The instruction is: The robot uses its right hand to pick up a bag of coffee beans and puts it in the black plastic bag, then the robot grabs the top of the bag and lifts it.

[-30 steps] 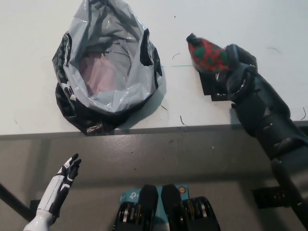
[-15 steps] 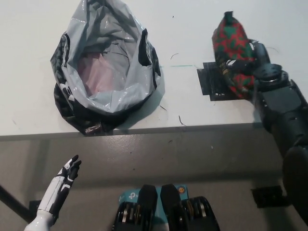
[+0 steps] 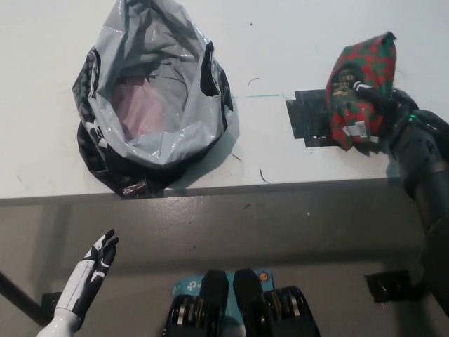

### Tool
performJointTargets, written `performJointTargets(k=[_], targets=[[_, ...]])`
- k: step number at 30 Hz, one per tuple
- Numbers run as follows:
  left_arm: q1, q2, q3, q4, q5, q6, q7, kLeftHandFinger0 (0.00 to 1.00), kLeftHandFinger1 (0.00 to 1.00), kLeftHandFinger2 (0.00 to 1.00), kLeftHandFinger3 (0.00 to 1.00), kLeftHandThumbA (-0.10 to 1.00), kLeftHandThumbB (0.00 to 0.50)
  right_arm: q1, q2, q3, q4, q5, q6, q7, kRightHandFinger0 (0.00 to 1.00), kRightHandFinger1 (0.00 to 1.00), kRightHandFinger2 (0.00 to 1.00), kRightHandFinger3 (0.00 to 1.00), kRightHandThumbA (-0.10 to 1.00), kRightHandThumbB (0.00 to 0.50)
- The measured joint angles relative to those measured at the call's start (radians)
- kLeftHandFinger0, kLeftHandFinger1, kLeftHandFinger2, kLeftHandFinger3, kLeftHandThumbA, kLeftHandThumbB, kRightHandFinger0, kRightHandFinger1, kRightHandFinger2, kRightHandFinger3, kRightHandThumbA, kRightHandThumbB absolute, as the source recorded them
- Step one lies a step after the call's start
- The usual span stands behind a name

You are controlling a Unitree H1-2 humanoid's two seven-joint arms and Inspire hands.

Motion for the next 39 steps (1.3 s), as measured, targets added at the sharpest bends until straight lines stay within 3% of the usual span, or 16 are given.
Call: performJointTargets(k=[2, 3, 6, 8, 10, 11, 12, 13, 14, 15, 16, 17, 24, 29, 36, 39], targets=[[-0.003, 0.000, 0.000, 0.000, 0.000, 0.000, 0.000, 1.00, 1.00, 1.00, 1.00, 0.93, 0.193, 0.002, 0.002, -0.050, 0.001, 0.036, 0.010, 0.019, 0.00, 0.27, 0.75, 1.00, -0.10, 0.137], [-0.004, 0.000, 0.000, 0.000, 0.000, 0.000, 0.000, 1.00, 1.00, 1.00, 1.00, 0.93, 0.202, 0.002, 0.003, -0.059, 0.001, 0.045, 0.012, 0.023, 0.00, 0.24, 0.74, 1.00, -0.10, 0.106], [-0.008, 0.000, 0.000, 0.000, 0.000, 0.000, 0.000, 1.00, 1.00, 1.00, 1.00, 0.93, 0.204, 0.003, 0.013, -0.112, 0.001, 0.088, 0.022, 0.045, 0.00, 0.22, 0.73, 1.00, -0.10, 0.101], [-0.010, 0.000, 0.000, 0.000, 0.000, 0.001, 0.000, 1.00, 1.00, 1.00, 1.00, 0.93, 0.193, 0.003, 0.035, -0.158, -0.007, 0.134, 0.036, 0.059, 0.00, 0.28, 0.81, 1.00, -0.10, 0.069], [-0.012, 0.000, 0.000, 0.000, 0.001, 0.001, 0.000, 1.00, 1.00, 1.00, 1.00, 0.93, 0.191, 0.003, 0.068, -0.188, -0.028, 0.173, 0.054, 0.069, 0.00, 0.32, 0.79, 1.00, -0.10, 0.066], [-0.012, 0.000, 0.000, 0.000, 0.001, 0.001, 0.000, 1.00, 1.00, 1.00, 1.00, 0.93, 0.188, 0.003, 0.070, -0.190, -0.030, 0.176, 0.055, 0.070, 0.00, 0.32, 0.78, 1.00, -0.10, 0.100], [-0.013, 0.000, 0.000, 0.000, 0.001, 0.001, 0.000, 1.00, 1.00, 1.00, 1.00, 0.93, 0.188, 0.003, 0.090, -0.198, -0.048, 0.194, 0.065, 0.076, 0.00, 0.32, 0.78, 1.00, -0.10, 0.100], [-0.013, 0.000, 0.000, 0.000, 0.001, 0.002, 0.000, 1.00, 1.00, 1.00, 1.00, 0.93, 0.192, 0.003, 0.099, -0.200, -0.056, 0.203, 0.070, 0.080, 0.07, 0.37, 0.72, 1.00, -0.10, 0.233], [-0.014, 0.000, 0.000, 0.000, 0.001, 0.004, 0.000, 1.00, 1.00, 1.00, 1.00, 0.93, 0.193, 0.003, 0.119, -0.203, -0.077, 0.226, 0.084, 0.088, 0.00, 0.22, 0.65, 1.00, -0.10, 0.204], [-0.014, 0.000, 0.000, 0.000, 0.000, 0.005, 0.000, 1.00, 1.00, 1.00, 1.00, 0.93, 0.187, 0.003, 0.130, -0.203, -0.093, 0.238, 0.092, 0.090, 0.00, 0.19, 0.64, 1.00, -0.10, 0.185], [-0.014, 0.000, 0.000, 0.000, 0.000, 0.006, 0.000, 1.00, 1.00, 1.00, 1.00, 0.93, 0.186, 0.003, 0.145, -0.203, -0.114, 0.254, 0.101, 0.091, 0.00, 0.22, 0.73, 1.00, -0.10, 0.175], [-0.014, 0.000, 0.000, 0.000, 0.001, 0.007, 0.000, 1.00, 1.00, 1.00, 1.00, 0.93, 0.186, 0.003, 0.160, -0.201, -0.135, 0.266, 0.107, 0.091, 0.00, 0.23, 0.75, 1.00, -0.10, 0.174], [-0.013, 0.000, 0.000, 0.000, 0.001, 0.014, 0.000, 1.00, 1.00, 1.00, 1.00, 0.93, 0.189, 0.008, 0.248, -0.125, -0.324, 0.375, 0.147, 0.086, 0.00, 0.29, 0.82, 1.00, -0.10, 0.146], [-0.014, 0.000, 0.000, 0.000, 0.001, 0.016, 0.000, 1.00, 1.00, 1.00, 1.00, 0.94, 0.198, 0.011, 0.278, -0.019, -0.464, 0.449, 0.168, 0.078, 0.00, 0.32, 0.86, 1.00, -0.10, 0.165], [-0.014, 0.001, 0.000, 0.000, 0.001, 0.018, 0.000, 1.00, 1.00, 1.00, 1.00, 0.93, 0.204, 0.010, 0.303, 0.120, -0.623, 0.539, 0.189, 0.064, 0.00, 0.36, 0.82, 1.00, -0.10, 0.167], [-0.014, 0.001, -0.001, 0.000, 0.001, 0.019, 0.000, 1.00, 1.00, 1.00, 1.00, 0.94, 0.218, -0.001, 0.319, 0.219, -0.679, 0.597, 0.203, 0.055, 0.00, 0.29, 0.78, 1.00, -0.10, 0.141]])
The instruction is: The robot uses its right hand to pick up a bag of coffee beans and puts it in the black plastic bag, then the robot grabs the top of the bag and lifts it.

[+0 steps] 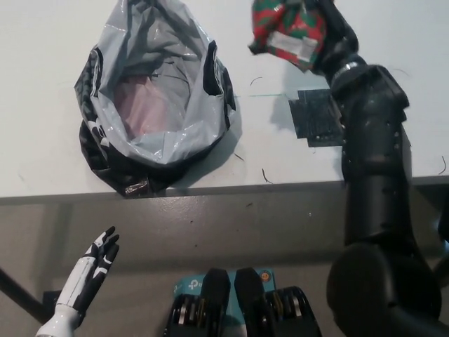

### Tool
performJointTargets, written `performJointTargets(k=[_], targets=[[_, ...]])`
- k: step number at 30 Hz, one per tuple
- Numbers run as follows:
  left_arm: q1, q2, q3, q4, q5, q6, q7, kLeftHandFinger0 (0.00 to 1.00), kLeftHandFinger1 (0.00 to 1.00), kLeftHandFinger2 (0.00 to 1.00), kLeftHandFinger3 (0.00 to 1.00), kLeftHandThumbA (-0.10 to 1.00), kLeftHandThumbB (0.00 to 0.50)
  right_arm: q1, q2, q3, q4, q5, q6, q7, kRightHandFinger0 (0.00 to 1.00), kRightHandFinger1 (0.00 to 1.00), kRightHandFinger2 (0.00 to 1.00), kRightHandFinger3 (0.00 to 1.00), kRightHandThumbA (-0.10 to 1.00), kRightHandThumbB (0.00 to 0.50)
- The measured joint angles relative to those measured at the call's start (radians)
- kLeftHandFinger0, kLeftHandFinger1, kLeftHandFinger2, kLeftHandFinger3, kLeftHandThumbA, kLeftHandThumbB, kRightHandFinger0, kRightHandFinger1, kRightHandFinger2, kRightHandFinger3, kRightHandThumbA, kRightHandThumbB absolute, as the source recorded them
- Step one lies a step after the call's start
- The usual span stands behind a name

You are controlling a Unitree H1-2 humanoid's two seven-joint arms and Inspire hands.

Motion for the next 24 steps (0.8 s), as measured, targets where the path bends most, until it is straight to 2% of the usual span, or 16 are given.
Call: performJointTargets(k=[2, 6, 8, 11, 12, 13, 14, 15, 17, 18, 19, 20, 21, 22, 23, 24], targets=[[0.000, 0.000, -0.001, 0.000, 0.000, 0.000, 0.000, 1.00, 1.00, 1.00, 1.00, 0.94, 0.226, -0.009, 0.004, 0.032, -0.011, 0.016, 0.003, -0.003, 0.00, 0.23, 0.77, 1.00, -0.10, 0.149], [0.001, 0.000, -0.005, -0.001, 0.000, 0.000, -0.007, 1.00, 1.00, 1.00, 1.00, 0.93, 0.214, -0.067, 0.033, 0.134, -0.026, 0.046, 0.012, -0.015, 0.00, 0.26, 0.78, 1.00, -0.10, 0.158], [0.005, 0.000, -0.008, -0.005, 0.000, 0.001, -0.012, 1.00, 1.00, 1.00, 1.00, 0.93, 0.213, -0.103, 0.055, 0.173, -0.025, 0.049, 0.019, -0.017, 0.00, 0.26, 0.80, 1.00, -0.10, 0.140], [0.015, 0.000, -0.011, -0.011, 0.000, 0.001, -0.016, 1.00, 1.00, 1.00, 1.00, 0.92, 0.216, -0.154, 0.082, 0.207, 0.018, 0.045, 0.020, -0.017, 0.00, 0.16, 0.67, 1.00, -0.10, 0.166], [0.018, 0.001, -0.012, -0.013, 0.000, 0.001, -0.017, 1.00, 1.00, 1.00, 1.00, 0.93, 0.221, -0.170, 0.090, 0.217, 0.041, 0.042, 0.020, -0.017, 0.00, 0.14, 0.64, 0.79, -0.10, 0.163], [0.022, 0.001, -0.014, -0.015, 0.001, 0.001, -0.017, 1.00, 1.00, 1.00, 1.00, 0.93, 0.221, -0.197, 0.101, 0.236, 0.082, 0.038, 0.019, -0.017, 0.00, 0.14, 0.64, 0.76, -0.10, 0.162], [0.023, 0.001, -0.015, -0.016, 0.001, 0.001, -0.017, 1.00, 1.00, 1.00, 1.00, 0.93, 0.222, -0.208, 0.105, 0.242, 0.103, 0.036, 0.018, -0.017, 0.00, 0.14, 0.66, 0.79, -0.10, 0.164], [0.023, 0.001, -0.018, -0.017, 0.001, 0.001, -0.018, 1.00, 1.00, 1.00, 1.00, 0.93, 0.223, -0.240, 0.116, 0.260, 0.172, 0.023, 0.010, -0.016, 0.00, 0.15, 0.69, 1.00, -0.10, 0.127], [0.023, 0.002, -0.021, -0.019, 0.001, 0.001, -0.019, 1.00, 1.00, 1.00, 1.00, 0.93, 0.221, -0.272, 0.130, 0.281, 0.253, 0.008, -0.003, -0.017, 0.00, 0.18, 0.73, 0.74, -0.10, 0.126], [0.022, 0.002, -0.023, -0.020, 0.001, 0.001, -0.020, 1.00, 1.00, 1.00, 1.00, 0.93, 0.220, -0.288, 0.138, 0.295, 0.302, -0.004, -0.013, -0.018, 0.00, 0.19, 0.74, 0.69, -0.10, 0.125], [0.022, 0.002, -0.023, -0.021, 0.001, 0.001, -0.021, 1.00, 1.00, 1.00, 1.00, 0.93, 0.219, -0.294, 0.142, 0.302, 0.330, -0.012, -0.020, -0.018, 0.00, 0.27, 0.84, 0.68, -0.10, 0.122], [0.022, 0.002, -0.025, -0.021, 0.001, 0.001, -0.021, 1.00, 1.00, 1.00, 1.00, 0.92, 0.219, -0.302, 0.145, 0.309, 0.361, -0.021, -0.030, -0.019, 0.00, 0.30, 0.88, 0.71, -0.10, 0.116], [0.022, 0.002, -0.026, -0.023, 0.001, 0.001, -0.023, 1.00, 1.00, 1.00, 1.00, 0.92, 0.219, -0.311, 0.147, 0.319, 0.406, -0.031, -0.041, -0.021, 0.00, 0.32, 0.90, 0.82, -0.10, 0.107], [0.022, 0.002, -0.027, -0.025, 0.001, 0.001, -0.025, 1.00, 1.00, 1.00, 1.00, 0.92, 0.220, -0.314, 0.148, 0.328, 0.459, -0.046, -0.053, -0.025, 0.00, 0.31, 0.89, 0.79, -0.10, 0.086], [0.023, 0.002, -0.027, -0.025, 0.001, 0.001, -0.025, 1.00, 1.00, 1.00, 1.00, 0.92, 0.227, -0.315, 0.148, 0.330, 0.476, -0.054, -0.060, -0.026, 0.00, 0.29, 0.87, 0.69, -0.10, 0.067], [0.023, 0.002, -0.027, -0.025, 0.001, 0.001, -0.026, 1.00, 1.00, 1.00, 1.00, 0.92, 0.225, -0.316, 0.147, 0.335, 0.518, -0.066, -0.075, -0.033, 0.00, 0.30, 0.86, 0.62, -0.10, 0.083]])
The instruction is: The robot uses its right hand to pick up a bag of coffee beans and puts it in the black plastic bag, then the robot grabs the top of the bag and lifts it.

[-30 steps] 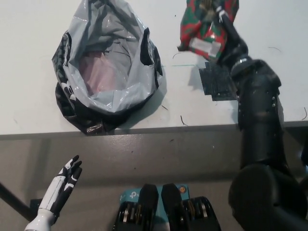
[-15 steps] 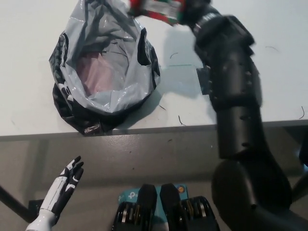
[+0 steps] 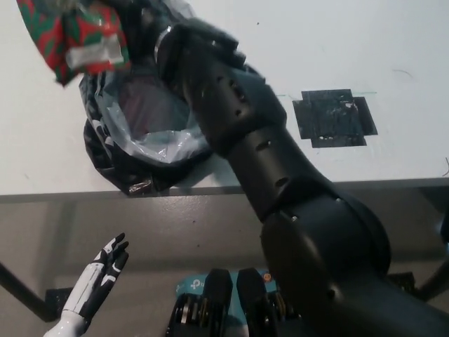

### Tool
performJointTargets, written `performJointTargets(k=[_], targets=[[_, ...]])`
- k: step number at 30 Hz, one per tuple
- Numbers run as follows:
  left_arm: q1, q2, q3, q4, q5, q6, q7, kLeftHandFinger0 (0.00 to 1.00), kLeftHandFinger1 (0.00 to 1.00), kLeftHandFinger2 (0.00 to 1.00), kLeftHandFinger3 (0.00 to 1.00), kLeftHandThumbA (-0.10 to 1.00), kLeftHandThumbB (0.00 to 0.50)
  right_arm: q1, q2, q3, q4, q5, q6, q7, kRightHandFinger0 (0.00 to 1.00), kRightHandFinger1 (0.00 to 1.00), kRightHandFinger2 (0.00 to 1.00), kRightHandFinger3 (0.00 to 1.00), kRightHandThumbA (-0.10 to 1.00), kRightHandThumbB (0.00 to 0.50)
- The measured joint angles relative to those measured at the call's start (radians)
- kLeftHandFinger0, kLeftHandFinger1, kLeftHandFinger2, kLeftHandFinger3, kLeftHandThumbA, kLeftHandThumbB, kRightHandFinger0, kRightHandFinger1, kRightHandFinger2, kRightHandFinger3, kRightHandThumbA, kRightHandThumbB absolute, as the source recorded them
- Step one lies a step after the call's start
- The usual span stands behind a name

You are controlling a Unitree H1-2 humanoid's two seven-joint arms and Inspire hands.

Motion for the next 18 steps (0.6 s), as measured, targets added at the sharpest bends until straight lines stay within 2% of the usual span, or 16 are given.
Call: performJointTargets(k=[1, 2, 3, 4, 5, 6, 7, 8, 9, 10, 11, 12, 13, 14, 16, 18], targets=[[0.000, 0.000, 0.000, 0.000, 0.000, 0.000, -0.002, 1.00, 1.00, 1.00, 1.00, 0.92, 0.223, 0.000, 0.000, 0.004, 0.036, -0.009, -0.012, -0.008, 0.00, 0.32, 0.84, 0.63, -0.10, 0.094], [0.000, 0.000, -0.001, 0.000, 0.000, 0.000, -0.003, 1.00, 1.00, 1.00, 1.00, 0.92, 0.213, 0.000, -0.001, 0.004, 0.051, -0.012, -0.017, -0.011, 0.00, 0.33, 0.84, 0.72, -0.10, 0.109], [-0.001, 0.000, -0.002, 0.000, 0.000, 0.000, -0.004, 1.00, 1.00, 1.00, 1.00, 0.92, 0.213, 0.001, -0.002, 0.004, 0.082, -0.021, -0.033, -0.019, 0.00, 0.33, 0.84, 0.72, -0.10, 0.109], [-0.002, 0.000, -0.002, 0.000, 0.000, 0.000, -0.005, 1.00, 1.00, 1.00, 1.00, 0.92, 0.219, 0.001, -0.004, 0.004, 0.098, -0.025, -0.042, -0.024, 0.00, 0.34, 0.86, 0.92, -0.10, 0.125], [-0.003, 0.000, -0.002, 0.000, 0.000, 0.000, -0.005, 1.00, 1.00, 1.00, 1.00, 0.92, 0.219, 0.001, -0.005, 0.004, 0.104, -0.026, -0.044, -0.025, 0.00, 0.34, 0.86, 0.92, -0.10, 0.125], [-0.005, 0.000, -0.004, 0.000, 0.000, 0.000, -0.007, 1.00, 1.00, 1.00, 1.00, 0.93, 0.224, 0.002, -0.013, 0.004, 0.140, -0.038, -0.068, -0.038, 0.00, 0.34, 0.85, 0.74, -0.10, 0.135], [-0.005, 0.000, -0.004, 0.000, 0.000, 0.000, -0.007, 1.00, 1.00, 1.00, 1.00, 0.94, 0.232, 0.002, -0.015, 0.004, 0.148, -0.040, -0.075, -0.040, 0.05, 0.36, 0.84, 0.47, -0.10, 0.147], [-0.005, 0.000, -0.006, 0.000, 0.000, 0.000, -0.007, 1.00, 1.00, 1.00, 1.00, 0.94, 0.233, 0.002, -0.021, 0.003, 0.160, -0.044, -0.087, -0.048, 0.01, 0.35, 0.84, 0.48, -0.10, 0.142], [-0.005, 0.000, -0.007, 0.000, 0.000, 0.000, -0.007, 1.00, 1.00, 1.00, 1.00, 0.95, 0.236, 0.002, -0.025, 0.004, 0.168, -0.047, -0.093, -0.053, 0.00, 0.40, 0.91, 0.78, -0.10, 0.146], [-0.005, 0.000, -0.009, 0.000, 0.000, 0.000, -0.008, 1.00, 1.00, 1.00, 1.00, 0.94, 0.236, 0.002, -0.031, 0.004, 0.179, -0.052, -0.107, -0.059, 0.00, 0.39, 0.91, 1.00, -0.10, 0.149], [-0.005, 0.001, -0.010, 0.000, 0.000, 0.000, -0.008, 1.00, 1.00, 1.00, 1.00, 0.94, 0.241, 0.002, -0.035, 0.004, 0.184, -0.056, -0.116, -0.064, 0.00, 0.31, 0.84, 1.00, -0.10, 0.118], [-0.004, 0.001, -0.012, 0.000, 0.000, 0.000, -0.009, 1.00, 1.00, 1.00, 1.00, 0.95, 0.243, 0.003, -0.041, 0.002, 0.189, -0.060, -0.126, -0.070, 0.00, 0.26, 0.82, 1.00, -0.10, 0.106], [-0.004, 0.001, -0.014, 0.000, 0.000, 0.000, -0.010, 1.00, 1.00, 1.00, 1.00, 0.95, 0.243, 0.003, -0.051, -0.004, 0.197, -0.063, -0.141, -0.078, 0.00, 0.26, 0.82, 1.00, -0.10, 0.106], [-0.004, 0.002, -0.015, 0.000, 0.000, 0.000, -0.011, 1.00, 1.00, 1.00, 1.00, 0.94, 0.240, 0.002, -0.057, -0.013, 0.199, -0.063, -0.150, -0.081, 0.00, 0.22, 0.76, 1.00, -0.10, 0.109], [-0.005, 0.005, -0.016, 0.000, 0.000, 0.000, -0.012, 1.00, 1.00, 1.00, 1.00, 0.94, 0.246, -0.001, -0.072, -0.052, 0.203, -0.059, -0.173, -0.087, 0.00, 0.21, 0.77, 1.00, -0.10, 0.110], [-0.005, 0.006, -0.016, 0.000, 0.001, 0.000, -0.013, 1.00, 1.00, 1.00, 1.00, 0.94, 0.250, -0.004, -0.084, -0.079, 0.203, -0.055, -0.188, -0.091, 0.00, 0.18, 0.73, 1.00, -0.10, 0.113]])
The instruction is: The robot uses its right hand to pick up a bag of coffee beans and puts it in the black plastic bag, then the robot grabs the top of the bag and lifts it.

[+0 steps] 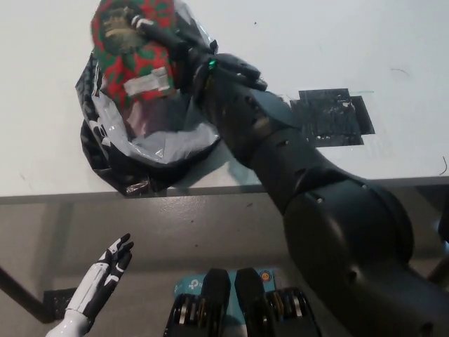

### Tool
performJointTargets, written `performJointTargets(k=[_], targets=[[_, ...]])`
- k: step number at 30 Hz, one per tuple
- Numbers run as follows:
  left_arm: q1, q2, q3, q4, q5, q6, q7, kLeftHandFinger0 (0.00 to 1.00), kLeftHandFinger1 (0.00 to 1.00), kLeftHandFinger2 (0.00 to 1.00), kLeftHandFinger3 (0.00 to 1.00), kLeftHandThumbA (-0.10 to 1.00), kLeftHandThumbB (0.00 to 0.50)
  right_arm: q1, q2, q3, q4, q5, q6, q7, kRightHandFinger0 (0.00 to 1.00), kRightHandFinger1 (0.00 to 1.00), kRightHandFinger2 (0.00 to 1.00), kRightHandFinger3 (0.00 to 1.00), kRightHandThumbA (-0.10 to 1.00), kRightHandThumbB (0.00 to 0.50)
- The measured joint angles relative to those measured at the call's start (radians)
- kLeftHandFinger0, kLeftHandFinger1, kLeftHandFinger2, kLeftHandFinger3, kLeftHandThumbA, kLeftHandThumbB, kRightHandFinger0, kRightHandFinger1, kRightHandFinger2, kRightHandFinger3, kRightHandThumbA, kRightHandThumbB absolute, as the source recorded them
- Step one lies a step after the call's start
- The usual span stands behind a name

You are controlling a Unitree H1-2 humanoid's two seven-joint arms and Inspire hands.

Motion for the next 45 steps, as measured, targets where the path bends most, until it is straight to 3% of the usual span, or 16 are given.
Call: performJointTargets(k=[4, 5, 11, 17, 22, 24, 27, 30, 33, 34, 35, 36, 37, 39, 42, 45], targets=[[-0.004, 0.000, -0.001, -0.002, 0.003, 0.004, 0.000, 1.00, 1.00, 1.00, 1.00, 0.95, 0.248, -0.014, -0.022, -0.036, 0.000, 0.006, -0.027, -0.005, 0.00, 0.15, 0.73, 0.97, -0.10, 0.106], [-0.004, 0.000, -0.002, -0.003, 0.003, 0.005, 0.000, 1.00, 1.00, 1.00, 1.00, 0.95, 0.249, -0.019, -0.024, -0.041, 0.000, 0.007, -0.032, -0.005, 0.00, 0.15, 0.74, 0.80, -0.10, 0.105], [-0.012, 0.000, -0.004, -0.006, 0.008, 0.010, -0.002, 1.00, 1.00, 1.00, 1.00, 0.93, 0.232, -0.033, -0.025, -0.060, -0.001, 0.010, -0.054, -0.004, 0.00, 0.21, 0.83, 0.57, -0.10, 0.113], [-0.023, 0.000, -0.006, -0.006, 0.011, 0.010, -0.007, 1.00, 1.00, 1.00, 1.00, 0.93, 0.234, -0.033, -0.025, -0.060, -0.001, 0.010, -0.065, -0.004, 0.00, 0.21, 0.83, 0.58, -0.10, 0.119], [-0.039, 0.000, -0.008, -0.006, 0.015, 0.012, -0.015, 1.00, 1.00, 1.00, 1.00, 0.94, 0.223, -0.033, -0.025, -0.058, -0.001, 0.010, -0.070, -0.004, 0.00, 0.26, 0.87, 0.38, -0.10, 0.117], [-0.041, 0.000, -0.011, -0.006, 0.018, 0.013, -0.016, 1.00, 1.00, 1.00, 1.00, 0.95, 0.215, -0.033, -0.025, -0.055, -0.001, 0.008, -0.072, -0.004, 0.00, 0.30, 0.87, 0.44, -0.10, 0.120], [-0.041, 0.000, -0.013, -0.006, 0.020, 0.015, -0.017, 1.00, 1.00, 1.00, 1.00, 0.96, 0.215, -0.032, -0.025, -0.046, -0.001, 0.002, -0.079, -0.003, 0.00, 0.34, 0.91, 0.78, -0.10, 0.119], [-0.043, 0.002, -0.015, -0.006, 0.021, 0.015, -0.017, 1.00, 1.00, 1.00, 1.00, 0.95, 0.212, -0.032, -0.025, -0.028, 0.000, -0.013, -0.086, -0.003, 0.00, 0.35, 0.87, 0.64, -0.10, 0.157], [-0.053, 0.004, -0.016, -0.004, 0.020, 0.015, -0.018, 1.00, 1.00, 1.00, 1.00, 0.95, 0.232, -0.032, -0.026, 0.027, 0.007, -0.049, -0.093, -0.005, 0.00, 0.32, 0.77, 0.78, -0.10, 0.175], [-0.056, 0.004, -0.016, -0.005, 0.020, 0.015, -0.018, 1.00, 1.00, 1.00, 1.00, 0.95, 0.235, -0.032, -0.026, 0.047, 0.009, -0.061, -0.094, -0.006, 0.00, 0.30, 0.73, 0.70, -0.10, 0.166], [-0.058, 0.004, -0.016, -0.006, 0.020, 0.016, -0.018, 1.00, 1.00, 1.00, 1.00, 0.96, 0.253, -0.031, -0.026, 0.064, 0.010, -0.073, -0.094, -0.006, 0.17, 0.52, 0.94, 0.81, -0.08, 0.250], [-0.062, 0.003, -0.017, -0.006, 0.020, 0.018, -0.018, 1.00, 1.00, 1.00, 1.00, 0.96, 0.253, -0.030, -0.027, 0.090, 0.011, -0.091, -0.094, -0.007, 0.17, 0.52, 0.94, 0.81, -0.08, 0.250], [-0.066, 0.003, -0.018, -0.006, 0.020, 0.020, -0.018, 1.00, 1.00, 1.00, 1.00, 0.96, 0.248, -0.029, -0.031, 0.118, 0.013, -0.108, -0.094, -0.008, 0.51, 0.86, 1.00, 1.00, 0.08, 0.249], [-0.071, 0.003, -0.019, -0.008, 0.020, 0.025, -0.018, 1.00, 1.00, 1.00, 1.00, 0.97, 0.236, -0.028, -0.037, 0.172, 0.015, -0.142, -0.094, -0.012, 0.97, 1.00, 1.00, 1.00, 0.28, 0.307], [-0.074, 0.004, -0.022, -0.008, 0.021, 0.028, -0.018, 1.00, 1.00, 1.00, 1.00, 0.98, 0.233, -0.028, -0.051, 0.228, 0.019, -0.182, -0.090, 0.008, 1.00, 1.00, 1.00, 1.00, 0.40, 0.390], [-0.074, 0.005, -0.025, -0.008, 0.022, 0.030, -0.018, 1.00, 1.00, 1.00, 1.00, 0.97, 0.251, -0.021, -0.066, 0.262, 0.023, -0.208, -0.089, 0.040, 1.00, 1.00, 1.00, 1.00, 0.45, 0.351]])
